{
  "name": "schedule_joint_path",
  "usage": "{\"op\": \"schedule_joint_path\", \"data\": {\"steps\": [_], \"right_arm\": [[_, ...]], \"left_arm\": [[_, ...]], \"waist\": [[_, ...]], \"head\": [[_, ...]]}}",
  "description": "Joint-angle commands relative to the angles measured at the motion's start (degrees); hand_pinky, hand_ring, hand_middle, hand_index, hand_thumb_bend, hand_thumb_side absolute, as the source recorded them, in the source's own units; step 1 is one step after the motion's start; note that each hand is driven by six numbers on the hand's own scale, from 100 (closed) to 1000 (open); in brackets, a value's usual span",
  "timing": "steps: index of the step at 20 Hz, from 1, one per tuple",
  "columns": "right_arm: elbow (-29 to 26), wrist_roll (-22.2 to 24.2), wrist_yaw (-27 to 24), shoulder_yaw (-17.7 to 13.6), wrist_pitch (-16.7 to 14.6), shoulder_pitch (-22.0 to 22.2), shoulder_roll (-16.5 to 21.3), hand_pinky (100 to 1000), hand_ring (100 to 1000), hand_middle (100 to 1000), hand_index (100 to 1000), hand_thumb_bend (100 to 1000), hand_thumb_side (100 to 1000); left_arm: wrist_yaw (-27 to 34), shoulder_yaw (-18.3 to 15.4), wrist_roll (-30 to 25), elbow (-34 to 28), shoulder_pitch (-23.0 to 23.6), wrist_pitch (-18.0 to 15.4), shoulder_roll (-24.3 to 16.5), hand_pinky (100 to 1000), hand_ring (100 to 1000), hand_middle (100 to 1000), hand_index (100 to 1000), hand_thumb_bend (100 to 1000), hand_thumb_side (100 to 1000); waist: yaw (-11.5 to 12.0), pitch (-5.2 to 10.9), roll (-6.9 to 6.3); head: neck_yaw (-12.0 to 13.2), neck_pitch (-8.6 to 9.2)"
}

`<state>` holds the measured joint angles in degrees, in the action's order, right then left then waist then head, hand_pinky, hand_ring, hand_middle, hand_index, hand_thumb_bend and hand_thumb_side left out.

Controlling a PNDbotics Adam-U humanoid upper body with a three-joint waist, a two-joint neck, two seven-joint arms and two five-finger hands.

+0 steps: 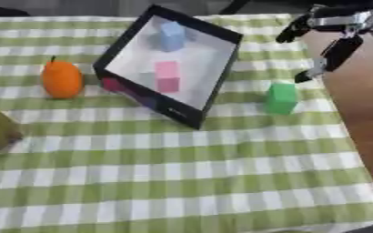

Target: Pick up objects on the table and place them in the box.

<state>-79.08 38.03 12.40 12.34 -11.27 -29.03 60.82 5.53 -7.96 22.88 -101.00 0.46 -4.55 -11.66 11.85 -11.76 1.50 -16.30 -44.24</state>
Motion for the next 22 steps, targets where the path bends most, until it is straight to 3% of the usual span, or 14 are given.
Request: {"op": "schedule_joint_path", "data": {"steps": [1, 15, 22], "right_arm": [[-1.3, -0.2, -0.5, -1.0, 0.0, 0.7, 3.6, 927, 875, 831, 880, 560, 274], [0.1, -1.1, 2.5, 2.3, 3.3, 2.1, 0.4, 919, 863, 822, 886, 567, 279], [1.8, -3.3, 6.3, 3.4, 5.4, 2.6, -1.9, 908, 858, 818, 883, 564, 279]], "left_arm": [[-0.1, -0.5, 0.2, -0.9, -0.5, -0.1, -1.6, 893, 819, 731, 805, 372, 798], [0.1, -0.3, 0.1, -0.9, -0.6, -0.1, -1.2, 894, 820, 731, 805, 370, 800], [0.2, -0.2, 0.0, -0.9, -0.7, -0.1, -1.0, 894, 820, 731, 805, 369, 801]], "waist": [[0.1, 1.28, 0.65], [0.5, 0.67, 0.26], [0.7, 0.3, 0.1]], "head": [[0.1, 0.12], [-0.3, 0.12], [-0.5, 0.12]]}}
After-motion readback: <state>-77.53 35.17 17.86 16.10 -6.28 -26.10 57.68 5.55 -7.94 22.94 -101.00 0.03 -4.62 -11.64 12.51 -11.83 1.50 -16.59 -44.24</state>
